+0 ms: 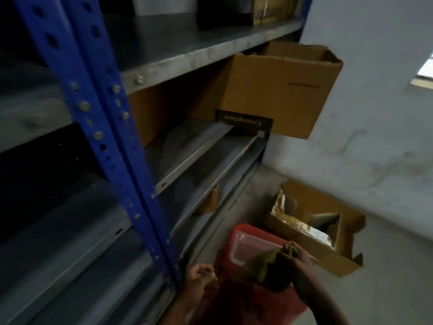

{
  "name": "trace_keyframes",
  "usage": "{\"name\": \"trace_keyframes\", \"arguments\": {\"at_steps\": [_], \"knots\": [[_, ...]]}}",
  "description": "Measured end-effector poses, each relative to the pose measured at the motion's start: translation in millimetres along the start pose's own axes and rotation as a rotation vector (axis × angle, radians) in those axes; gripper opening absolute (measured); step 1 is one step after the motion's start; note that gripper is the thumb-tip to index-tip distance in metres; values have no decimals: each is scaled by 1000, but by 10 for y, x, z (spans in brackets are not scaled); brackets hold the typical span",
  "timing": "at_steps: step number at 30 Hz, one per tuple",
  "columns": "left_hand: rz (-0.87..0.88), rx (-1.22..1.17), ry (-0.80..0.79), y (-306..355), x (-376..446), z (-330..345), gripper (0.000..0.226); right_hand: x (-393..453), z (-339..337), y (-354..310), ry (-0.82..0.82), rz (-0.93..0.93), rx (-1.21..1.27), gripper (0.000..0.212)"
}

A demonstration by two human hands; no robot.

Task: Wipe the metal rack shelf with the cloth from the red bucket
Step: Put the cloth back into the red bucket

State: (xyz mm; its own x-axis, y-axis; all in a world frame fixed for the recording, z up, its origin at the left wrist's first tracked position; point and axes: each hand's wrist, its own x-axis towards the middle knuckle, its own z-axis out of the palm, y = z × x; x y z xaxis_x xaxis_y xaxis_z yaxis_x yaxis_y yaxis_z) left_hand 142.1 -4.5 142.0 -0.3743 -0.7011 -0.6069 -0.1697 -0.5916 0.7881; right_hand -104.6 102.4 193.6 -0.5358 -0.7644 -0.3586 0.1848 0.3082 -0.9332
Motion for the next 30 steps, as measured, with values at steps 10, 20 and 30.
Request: {"name": "trace_keyframes", "arguments": {"at_steps": [10,20,30], "knots": [[-32,74,308,-904,1714,848,20,1001,-854,925,207,167,-66,15],[32,58,297,-932,1845,862,8,1447,-466,1227,142,143,-232,19],[16,59,272,-932,1878,853,14,1570,-266,1033,-136,127,208,27]]}}
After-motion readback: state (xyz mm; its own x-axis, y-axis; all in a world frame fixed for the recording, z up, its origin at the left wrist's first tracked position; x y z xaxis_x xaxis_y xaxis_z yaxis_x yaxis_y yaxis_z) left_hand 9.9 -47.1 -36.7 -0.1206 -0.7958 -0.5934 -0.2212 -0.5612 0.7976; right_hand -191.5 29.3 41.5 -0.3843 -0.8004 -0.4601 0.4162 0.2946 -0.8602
